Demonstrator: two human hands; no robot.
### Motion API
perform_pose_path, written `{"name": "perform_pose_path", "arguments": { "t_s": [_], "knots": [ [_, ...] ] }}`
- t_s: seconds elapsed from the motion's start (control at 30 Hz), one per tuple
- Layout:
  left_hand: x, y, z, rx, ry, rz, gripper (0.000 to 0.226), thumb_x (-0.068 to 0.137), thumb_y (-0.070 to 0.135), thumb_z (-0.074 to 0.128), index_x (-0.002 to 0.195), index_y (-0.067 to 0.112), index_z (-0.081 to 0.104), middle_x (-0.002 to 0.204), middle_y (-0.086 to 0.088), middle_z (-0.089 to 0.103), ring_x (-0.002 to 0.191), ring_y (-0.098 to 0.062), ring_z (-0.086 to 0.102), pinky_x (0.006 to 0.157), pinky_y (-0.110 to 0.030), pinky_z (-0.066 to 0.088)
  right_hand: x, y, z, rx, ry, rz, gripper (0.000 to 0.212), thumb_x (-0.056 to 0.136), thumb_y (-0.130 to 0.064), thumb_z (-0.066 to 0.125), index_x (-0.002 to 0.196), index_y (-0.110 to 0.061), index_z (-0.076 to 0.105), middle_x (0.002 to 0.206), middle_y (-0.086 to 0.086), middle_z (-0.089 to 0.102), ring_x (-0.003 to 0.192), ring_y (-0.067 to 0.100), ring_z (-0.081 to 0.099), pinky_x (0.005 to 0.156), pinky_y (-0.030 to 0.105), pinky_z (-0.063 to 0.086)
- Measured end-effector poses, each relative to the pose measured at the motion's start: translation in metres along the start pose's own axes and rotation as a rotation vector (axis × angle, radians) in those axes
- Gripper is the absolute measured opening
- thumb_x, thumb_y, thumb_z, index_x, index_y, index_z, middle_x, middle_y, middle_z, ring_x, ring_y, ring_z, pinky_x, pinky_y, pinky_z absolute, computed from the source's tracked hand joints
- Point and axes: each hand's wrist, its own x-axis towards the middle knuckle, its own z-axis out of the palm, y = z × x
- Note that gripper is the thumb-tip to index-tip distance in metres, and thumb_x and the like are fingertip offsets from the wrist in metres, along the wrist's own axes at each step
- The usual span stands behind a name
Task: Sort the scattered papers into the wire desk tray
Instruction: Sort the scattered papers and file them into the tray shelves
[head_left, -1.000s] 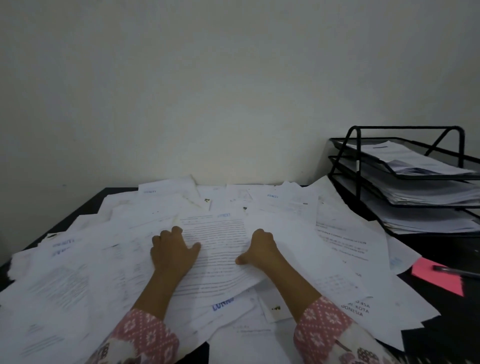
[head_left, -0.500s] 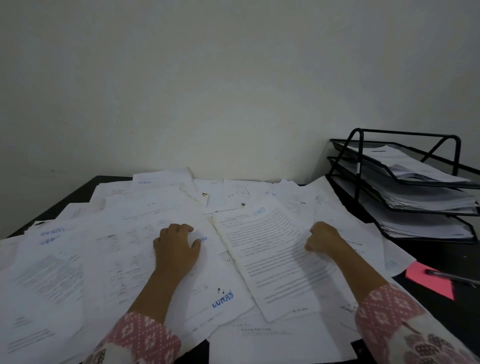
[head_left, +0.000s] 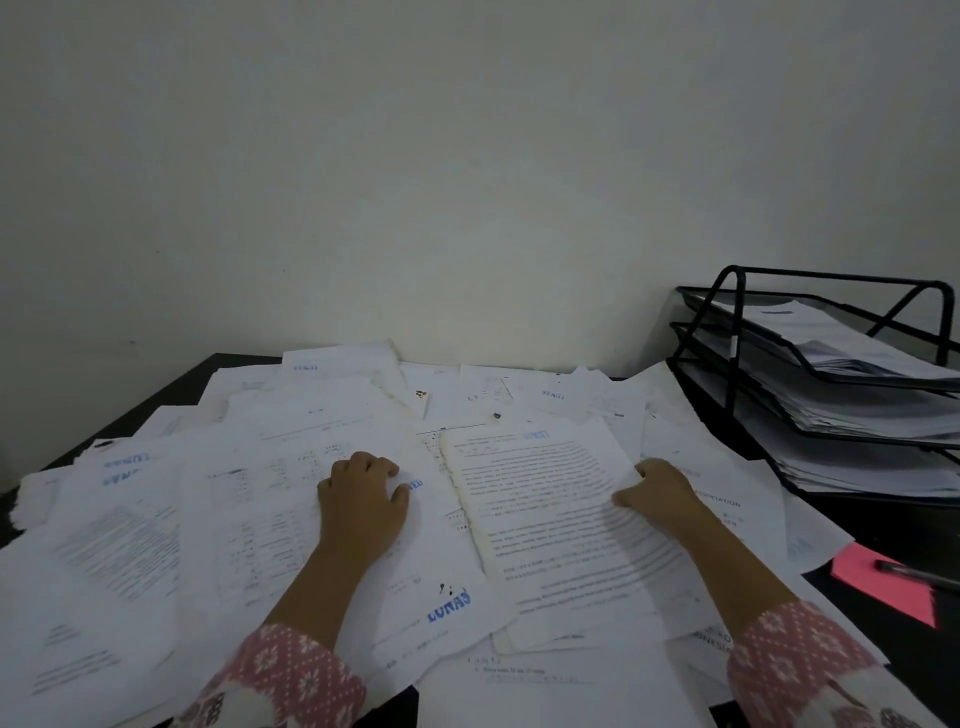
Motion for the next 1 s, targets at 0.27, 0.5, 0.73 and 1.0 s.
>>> {"name": "perform_pose_path", "arguments": {
  "t_s": [0.27, 0.5, 0.73, 1.0],
  "knots": [
    [0.013, -0.007, -0.025, 0.011, -0.068, -0.09, 0.037, 0.09, 0.014, 0.045, 0.126, 0.021, 0.054, 0.134, -0.004, 0.047, 0.123, -0.024, 0.041, 0.101, -0.038, 0.033, 0.012, -0.005, -0.022, 0.099, 0.161, -0.025, 0.022, 0.087, 0.001, 0.048, 0.105, 0.013, 0.055, 0.11, 0.028, 0.058, 0.084, 0.029, 0.054, 0.07, 0.032, 0.045],
    [0.02, -0.041, -0.042, 0.258, -0.362, -0.235, 0.051, 0.091, 0.046, 0.041, 0.137, 0.024, 0.034, 0.14, -0.009, 0.033, 0.131, -0.029, 0.03, 0.109, -0.044, 0.024, 0.017, -0.015, -0.01, 0.281, 0.09, 0.026, 0.03, 0.087, 0.0, 0.051, 0.111, 0.017, 0.057, 0.114, 0.03, 0.06, 0.079, 0.024, 0.051, 0.073, 0.034, 0.048],
    [0.025, -0.03, -0.037, 0.324, -0.396, -0.09, 0.053, 0.093, 0.057, 0.03, 0.14, 0.031, 0.033, 0.145, -0.008, 0.03, 0.132, -0.03, 0.026, 0.107, -0.042, 0.023, 0.015, -0.043, 0.004, 0.368, 0.075, -0.006, 0.028, 0.087, -0.002, 0.051, 0.109, 0.014, 0.059, 0.111, 0.027, 0.062, 0.079, 0.024, 0.052, 0.068, 0.028, 0.041],
    [0.036, -0.044, -0.046, -0.025, -0.083, -0.261, 0.033, 0.096, 0.027, 0.043, 0.126, 0.018, 0.053, 0.13, -0.011, 0.049, 0.118, -0.028, 0.045, 0.097, -0.039, 0.037, -0.003, -0.067, 0.036, 0.24, -0.01, -0.128, 0.02, 0.088, -0.008, 0.053, 0.104, 0.003, 0.058, 0.099, 0.017, 0.061, 0.077, 0.018, 0.051, 0.067, 0.027, 0.041]
  ]
}}
